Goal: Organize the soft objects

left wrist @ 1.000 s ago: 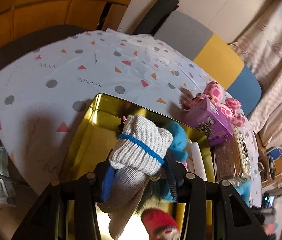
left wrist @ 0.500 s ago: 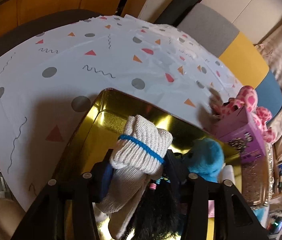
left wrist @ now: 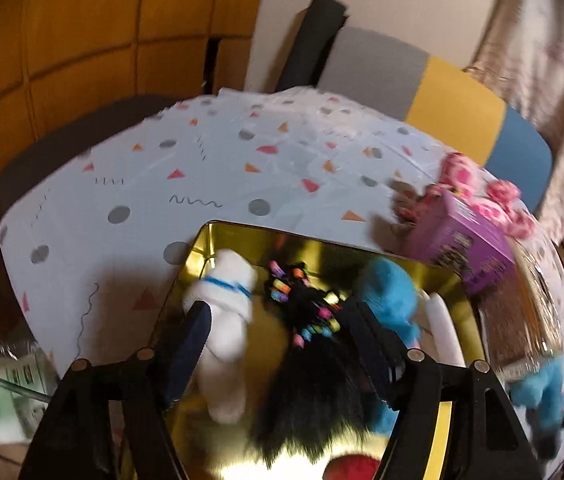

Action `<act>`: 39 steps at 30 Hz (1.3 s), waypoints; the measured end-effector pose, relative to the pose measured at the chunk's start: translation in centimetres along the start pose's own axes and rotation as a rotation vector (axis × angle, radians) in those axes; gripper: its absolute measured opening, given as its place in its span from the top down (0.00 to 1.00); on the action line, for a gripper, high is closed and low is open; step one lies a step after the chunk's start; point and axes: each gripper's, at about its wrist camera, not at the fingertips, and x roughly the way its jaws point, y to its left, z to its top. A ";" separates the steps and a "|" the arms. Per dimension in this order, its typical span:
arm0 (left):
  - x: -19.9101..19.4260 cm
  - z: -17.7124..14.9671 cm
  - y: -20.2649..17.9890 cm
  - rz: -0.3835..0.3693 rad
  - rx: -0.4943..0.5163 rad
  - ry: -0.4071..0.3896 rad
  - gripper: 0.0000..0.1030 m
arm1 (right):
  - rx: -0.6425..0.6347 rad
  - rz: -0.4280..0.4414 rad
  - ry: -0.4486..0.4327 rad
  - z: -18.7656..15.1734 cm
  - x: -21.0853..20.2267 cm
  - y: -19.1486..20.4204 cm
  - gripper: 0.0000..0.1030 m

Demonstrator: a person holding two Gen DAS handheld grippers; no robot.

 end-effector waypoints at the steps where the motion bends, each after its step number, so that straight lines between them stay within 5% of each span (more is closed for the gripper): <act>1: -0.6 -0.4 -0.2 -0.001 0.011 -0.009 0.30 | -0.001 -0.001 0.000 0.0 0.0 0.1 0.59; 8: -4.2 -4.3 -2.1 0.006 0.082 -0.037 0.29 | -0.002 -0.004 -0.001 0.0 -0.1 0.1 0.59; 16: -7.2 -6.9 -3.7 0.056 0.107 -0.095 0.00 | 0.017 0.009 0.001 0.2 -0.1 -0.2 0.60; 27: -8.8 -7.6 -5.5 0.117 0.156 -0.126 0.00 | 0.067 0.022 0.002 0.4 0.2 -1.3 0.62; 39: -8.5 -8.3 -4.6 0.085 0.135 -0.094 0.00 | 0.303 0.033 -0.161 0.4 -3.2 -5.3 0.62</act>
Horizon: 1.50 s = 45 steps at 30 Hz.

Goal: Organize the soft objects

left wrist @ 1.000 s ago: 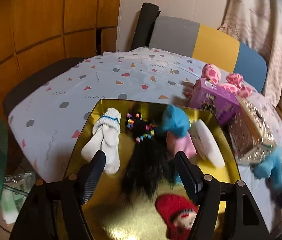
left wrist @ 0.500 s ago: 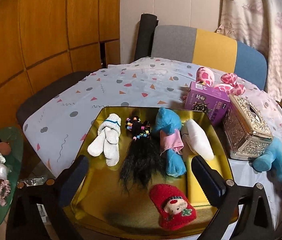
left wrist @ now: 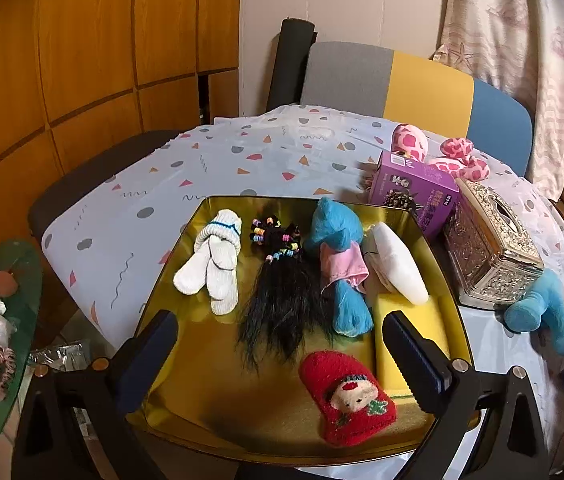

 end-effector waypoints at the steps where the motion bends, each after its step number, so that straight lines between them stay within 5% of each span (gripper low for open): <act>1: 0.0 0.0 0.1 -0.002 -0.003 0.004 0.00 | 0.008 0.008 -0.012 0.1 -0.3 -0.1 0.62; 11: 0.3 -0.1 0.9 -0.022 -0.014 0.002 0.00 | 0.043 0.120 -0.199 1.8 -8.4 -0.3 0.62; 19: -0.2 0.3 2.9 -0.006 -0.042 -0.031 0.00 | -0.156 0.335 -0.300 1.6 -15.2 7.1 0.62; 34: -1.5 0.9 11.1 0.050 -0.220 -0.065 0.00 | -0.500 0.816 -0.111 -4.2 -18.2 25.2 0.62; 45: -2.1 1.1 14.3 0.054 -0.303 -0.073 0.00 | -0.655 0.929 -0.025 -8.6 -19.6 35.8 0.62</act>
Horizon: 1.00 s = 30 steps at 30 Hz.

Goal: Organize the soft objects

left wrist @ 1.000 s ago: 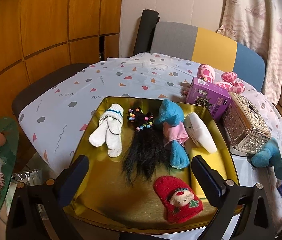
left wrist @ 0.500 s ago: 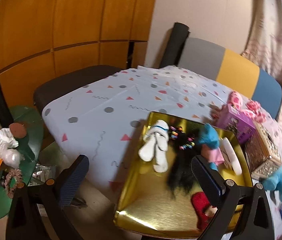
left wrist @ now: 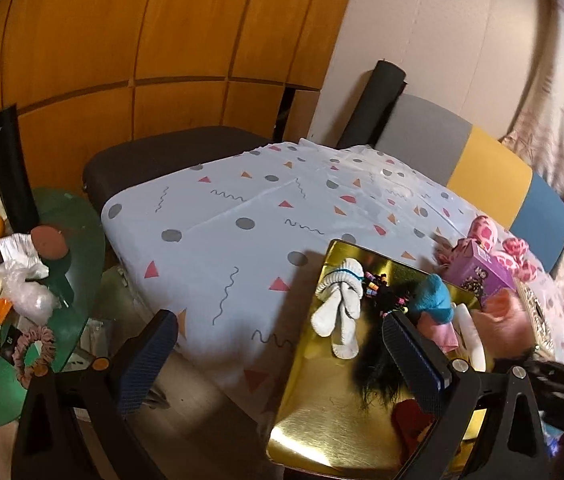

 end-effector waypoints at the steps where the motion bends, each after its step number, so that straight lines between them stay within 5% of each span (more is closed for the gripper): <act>1: 0.0 0.0 0.3 0.000 -0.006 0.003 0.00 | 0.006 0.008 0.012 0.2 0.7 0.4 0.62; 7: 0.1 0.0 0.8 -0.009 -0.007 -0.002 0.00 | 0.027 0.105 0.101 0.4 5.9 2.4 0.60; 13: 0.6 -0.3 1.1 0.016 -0.019 0.020 0.00 | 0.012 0.025 0.200 -0.5 11.8 3.0 0.60; 15: 0.7 -0.5 1.3 0.015 -0.028 0.033 0.00 | 0.037 0.045 0.211 -0.6 12.5 2.6 0.53; 19: 0.9 -0.6 1.0 0.011 -0.018 0.037 0.00 | 0.045 0.067 0.195 -0.9 11.9 2.5 0.42; 26: 0.8 -0.7 0.9 0.012 -0.016 0.038 0.00 | -0.011 0.044 0.120 -1.1 8.4 2.9 0.42; 30: 0.6 -0.8 0.6 0.010 -0.008 0.040 0.00 | -0.077 0.052 0.158 -1.5 9.3 4.1 0.57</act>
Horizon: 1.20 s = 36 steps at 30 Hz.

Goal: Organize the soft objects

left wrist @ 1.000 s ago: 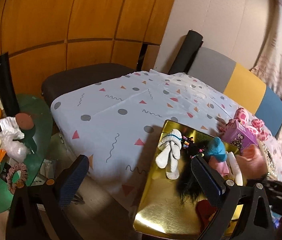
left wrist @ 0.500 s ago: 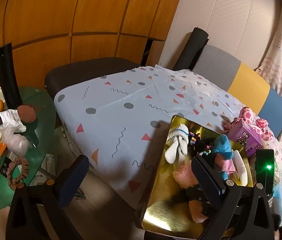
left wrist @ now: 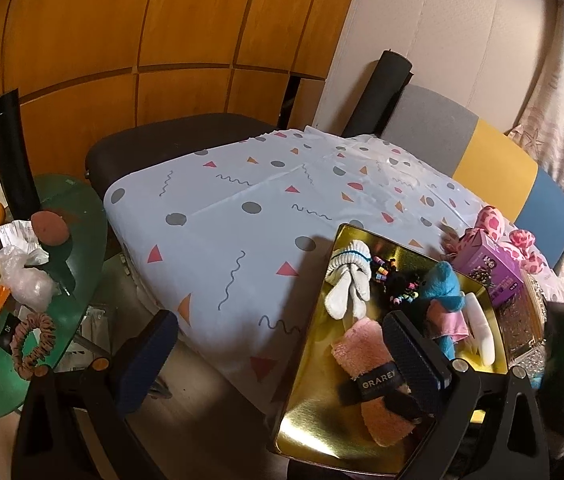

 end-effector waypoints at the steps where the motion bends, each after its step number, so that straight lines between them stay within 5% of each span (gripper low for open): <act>1: 0.0 0.0 0.0 -0.002 0.003 -0.001 0.00 | -0.019 -0.039 0.012 -0.2 0.6 0.2 0.64; 6: -0.7 -0.2 -1.4 0.001 0.055 -0.019 0.00 | -0.031 -0.158 0.012 -0.7 1.0 -0.4 0.65; 15: -1.1 -0.8 -2.8 -0.014 0.096 -0.015 0.00 | 0.015 -0.156 -0.070 -0.8 -2.3 -0.9 0.65; 36: -1.9 -2.3 -7.3 -0.074 0.215 -0.001 0.00 | 0.119 -0.320 -0.227 -4.0 -10.0 -4.2 0.58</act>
